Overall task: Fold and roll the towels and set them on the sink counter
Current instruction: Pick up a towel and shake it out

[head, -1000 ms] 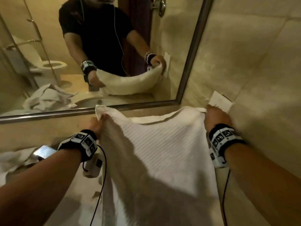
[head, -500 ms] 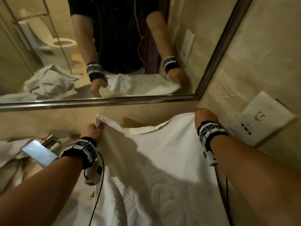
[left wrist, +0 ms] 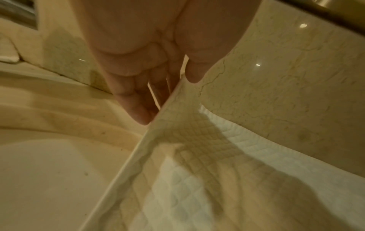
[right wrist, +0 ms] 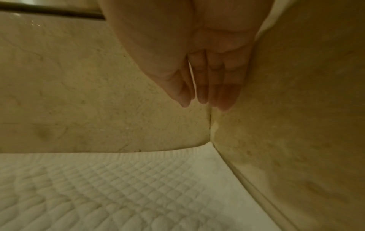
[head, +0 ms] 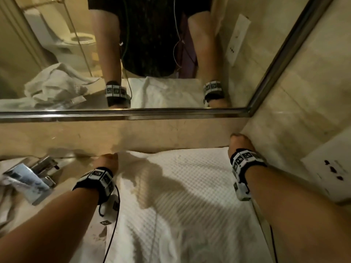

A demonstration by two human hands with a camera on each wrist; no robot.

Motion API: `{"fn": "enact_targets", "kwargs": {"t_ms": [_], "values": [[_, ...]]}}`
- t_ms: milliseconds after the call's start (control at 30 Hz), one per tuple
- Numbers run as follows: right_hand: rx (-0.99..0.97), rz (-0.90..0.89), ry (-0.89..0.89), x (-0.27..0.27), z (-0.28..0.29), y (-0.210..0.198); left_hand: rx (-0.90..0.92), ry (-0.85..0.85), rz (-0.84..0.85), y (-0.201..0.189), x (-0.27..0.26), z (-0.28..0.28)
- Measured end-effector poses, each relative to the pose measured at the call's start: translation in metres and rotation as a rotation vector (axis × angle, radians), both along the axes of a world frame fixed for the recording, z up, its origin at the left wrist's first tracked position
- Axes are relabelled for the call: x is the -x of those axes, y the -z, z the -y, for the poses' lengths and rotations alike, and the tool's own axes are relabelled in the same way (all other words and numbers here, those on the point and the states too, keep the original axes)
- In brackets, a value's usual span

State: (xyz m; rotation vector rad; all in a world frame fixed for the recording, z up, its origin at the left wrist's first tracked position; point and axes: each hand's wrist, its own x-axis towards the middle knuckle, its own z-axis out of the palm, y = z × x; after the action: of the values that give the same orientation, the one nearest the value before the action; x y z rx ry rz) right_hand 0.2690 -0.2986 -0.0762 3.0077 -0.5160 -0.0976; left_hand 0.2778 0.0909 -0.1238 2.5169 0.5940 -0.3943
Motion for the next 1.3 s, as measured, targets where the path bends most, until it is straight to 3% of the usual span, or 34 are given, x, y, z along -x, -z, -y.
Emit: {"fn": "enact_targets", "kwargs": {"t_ms": [567, 900, 1100, 1300], "values": [[-0.193, -0.243, 0.179, 0.083, -0.003, 0.021, 0.157, -0.009, 0.006, 0.000, 0.027, -0.012], [-0.275, -0.139, 0.111, 0.046, -0.003, 0.044, 0.216, -0.017, 0.102, 0.018, 0.013, -0.010], [-0.224, -0.217, 0.098, 0.015, 0.007, 0.072, 0.089, 0.099, 0.104, 0.032, -0.009, 0.000], [-0.199, -0.239, 0.101, 0.004, 0.011, 0.089, -0.086, 0.112, 0.064, 0.045, -0.015, -0.017]]}}
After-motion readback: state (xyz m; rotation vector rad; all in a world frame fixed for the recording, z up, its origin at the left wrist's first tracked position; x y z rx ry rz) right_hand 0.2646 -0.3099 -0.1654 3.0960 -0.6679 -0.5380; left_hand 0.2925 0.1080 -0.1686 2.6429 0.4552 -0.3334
